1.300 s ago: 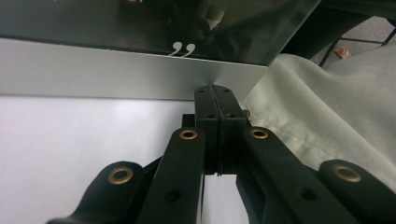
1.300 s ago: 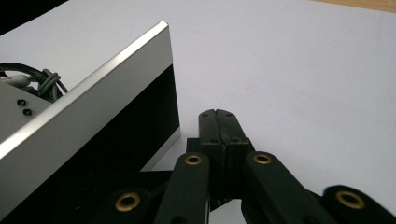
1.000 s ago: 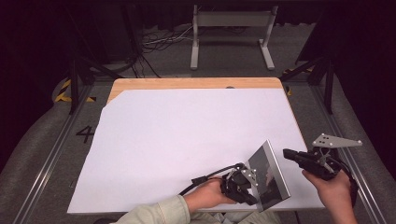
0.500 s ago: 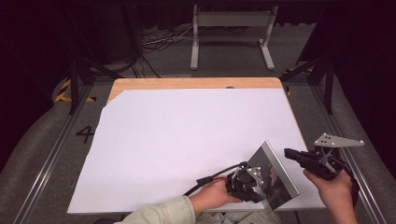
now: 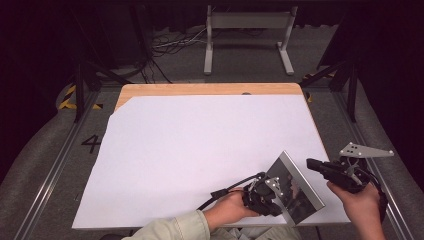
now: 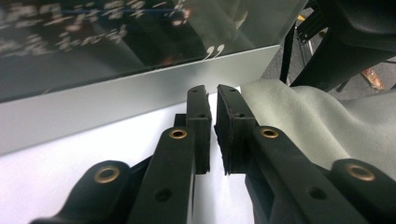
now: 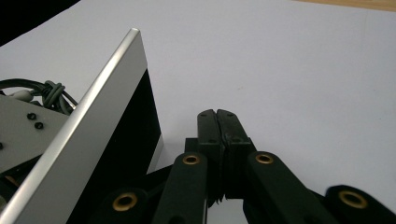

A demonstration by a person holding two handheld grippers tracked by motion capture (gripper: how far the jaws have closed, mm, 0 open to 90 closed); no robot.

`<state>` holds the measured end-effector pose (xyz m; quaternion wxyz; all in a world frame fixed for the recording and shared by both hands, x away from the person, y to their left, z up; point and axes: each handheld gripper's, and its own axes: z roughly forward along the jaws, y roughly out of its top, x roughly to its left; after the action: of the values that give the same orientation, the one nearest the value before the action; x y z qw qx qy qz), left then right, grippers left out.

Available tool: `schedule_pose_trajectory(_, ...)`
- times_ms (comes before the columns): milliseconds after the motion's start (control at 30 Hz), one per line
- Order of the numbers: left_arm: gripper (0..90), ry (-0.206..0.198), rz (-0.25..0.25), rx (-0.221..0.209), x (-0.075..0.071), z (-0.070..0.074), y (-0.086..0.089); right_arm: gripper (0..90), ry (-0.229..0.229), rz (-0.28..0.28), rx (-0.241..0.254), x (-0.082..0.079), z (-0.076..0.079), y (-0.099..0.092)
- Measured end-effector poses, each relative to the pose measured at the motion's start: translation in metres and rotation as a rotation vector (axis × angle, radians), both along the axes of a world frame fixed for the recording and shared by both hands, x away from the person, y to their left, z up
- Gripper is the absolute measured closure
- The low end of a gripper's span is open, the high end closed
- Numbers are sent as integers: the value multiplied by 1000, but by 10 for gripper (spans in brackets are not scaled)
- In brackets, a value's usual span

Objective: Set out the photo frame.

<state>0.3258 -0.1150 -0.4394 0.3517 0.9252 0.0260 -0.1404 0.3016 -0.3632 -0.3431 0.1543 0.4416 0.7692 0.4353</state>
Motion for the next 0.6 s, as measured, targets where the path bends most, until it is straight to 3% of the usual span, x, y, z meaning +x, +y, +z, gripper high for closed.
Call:
schedule_pose_trajectory(200,768,8,39,-8,9,6,19,858,5,-9,4,-1,3,0)
schedule_pose_trajectory(467,714,-53,94,-13,22,18,46,793,8,-19,18,-5,13,-1)
schedule_pose_trajectory(600,684,-69,162,-34,34,24,67,764,14,-13,19,-6,17,0)
